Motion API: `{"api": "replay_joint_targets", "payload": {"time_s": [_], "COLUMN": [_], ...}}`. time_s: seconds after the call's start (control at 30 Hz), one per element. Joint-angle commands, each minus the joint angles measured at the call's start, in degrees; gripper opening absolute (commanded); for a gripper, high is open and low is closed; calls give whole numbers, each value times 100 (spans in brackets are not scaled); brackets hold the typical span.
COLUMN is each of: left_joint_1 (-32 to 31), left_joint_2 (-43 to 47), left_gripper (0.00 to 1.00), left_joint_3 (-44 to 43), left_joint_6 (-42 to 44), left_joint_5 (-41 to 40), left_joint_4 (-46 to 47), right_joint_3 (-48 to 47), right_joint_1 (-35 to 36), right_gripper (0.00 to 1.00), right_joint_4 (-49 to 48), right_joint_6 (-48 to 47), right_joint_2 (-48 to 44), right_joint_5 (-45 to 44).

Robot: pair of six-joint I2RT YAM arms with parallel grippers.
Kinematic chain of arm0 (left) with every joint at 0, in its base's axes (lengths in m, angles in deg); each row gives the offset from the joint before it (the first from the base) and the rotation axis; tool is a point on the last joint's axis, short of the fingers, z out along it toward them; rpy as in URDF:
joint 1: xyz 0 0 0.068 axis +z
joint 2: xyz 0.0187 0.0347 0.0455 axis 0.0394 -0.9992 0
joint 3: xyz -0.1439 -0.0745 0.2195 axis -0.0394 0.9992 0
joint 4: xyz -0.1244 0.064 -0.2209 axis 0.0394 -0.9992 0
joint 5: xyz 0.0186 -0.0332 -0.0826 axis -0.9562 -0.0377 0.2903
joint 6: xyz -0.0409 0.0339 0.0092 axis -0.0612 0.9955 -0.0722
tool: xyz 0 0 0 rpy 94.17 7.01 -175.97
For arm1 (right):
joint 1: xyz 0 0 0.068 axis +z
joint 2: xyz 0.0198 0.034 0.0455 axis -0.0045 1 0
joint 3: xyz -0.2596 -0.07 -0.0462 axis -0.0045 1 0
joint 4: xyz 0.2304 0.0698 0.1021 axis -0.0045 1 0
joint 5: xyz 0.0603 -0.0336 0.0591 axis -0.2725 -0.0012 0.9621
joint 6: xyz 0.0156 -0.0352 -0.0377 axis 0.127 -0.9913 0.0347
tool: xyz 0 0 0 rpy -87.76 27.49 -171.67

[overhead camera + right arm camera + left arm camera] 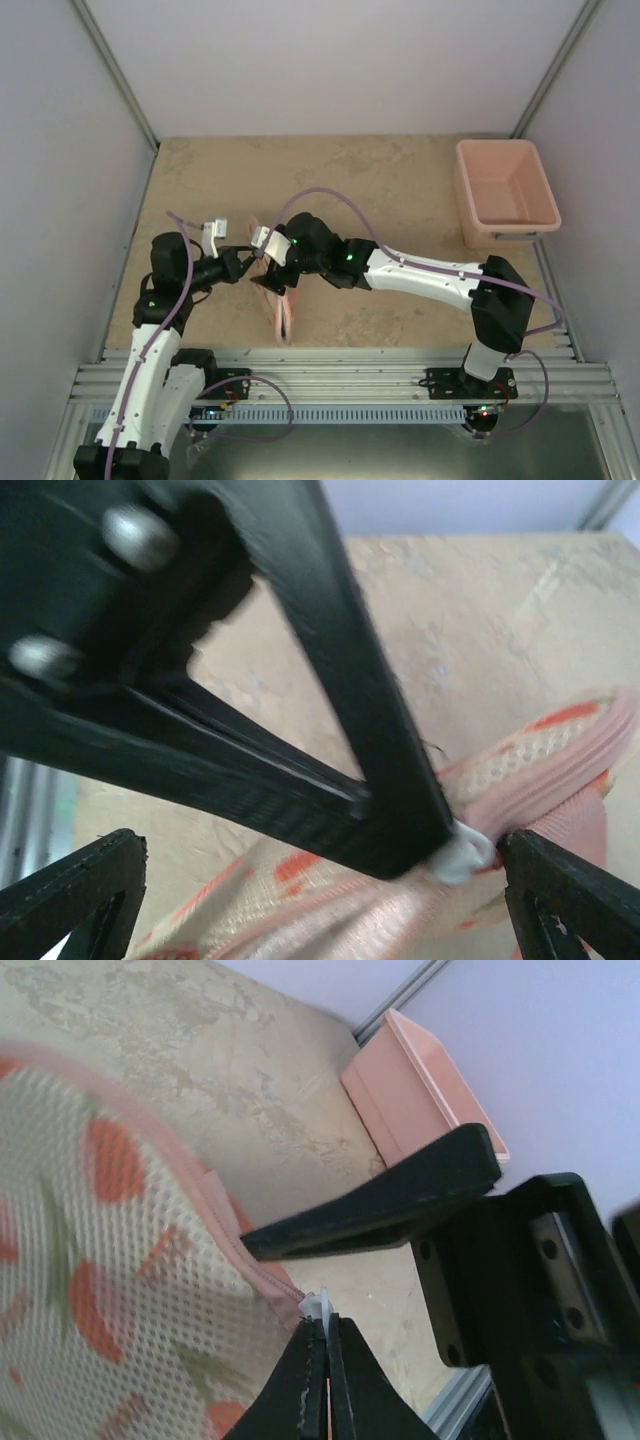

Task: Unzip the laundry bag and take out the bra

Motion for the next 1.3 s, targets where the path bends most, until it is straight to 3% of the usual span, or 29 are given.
{"api": "replay_joint_targets", "payload": {"time_s": [0.0,0.13,0.23,0.53,0.87,1.1,1.27], "left_joint_1": [28,27,26,30,265,509,558], "left_joint_2": [145,166,155,137,109,188,258], "left_gripper": [0,0,0,0,0,0,0], "left_joint_3": [-216,-212,-244,-390,-445,-173,163], "left_joint_6": [31,21,20,36,-102,-348,-632], "left_joint_5": [33,44,88,-125,-346,-291,-226], "left_joint_4": [84,98,130,43,81,223,305], "right_joint_3": [-73,118,160,248,1675,2940,3436], "right_joint_1": [-18,-18,-13,-85,-691,-1548,-1720], "right_gripper": [95,90,75,1,0,0,0], "right_joint_4": [343,194,140,249,-113,-723,-973], "right_joint_6": [280,374,400,392,59,-67,-337], "right_joint_2": [73,15,44,-95,-1187,-2314,-2573], "right_joint_5": [-811,-1018,-1173,-1591,-900,825,1313]}}
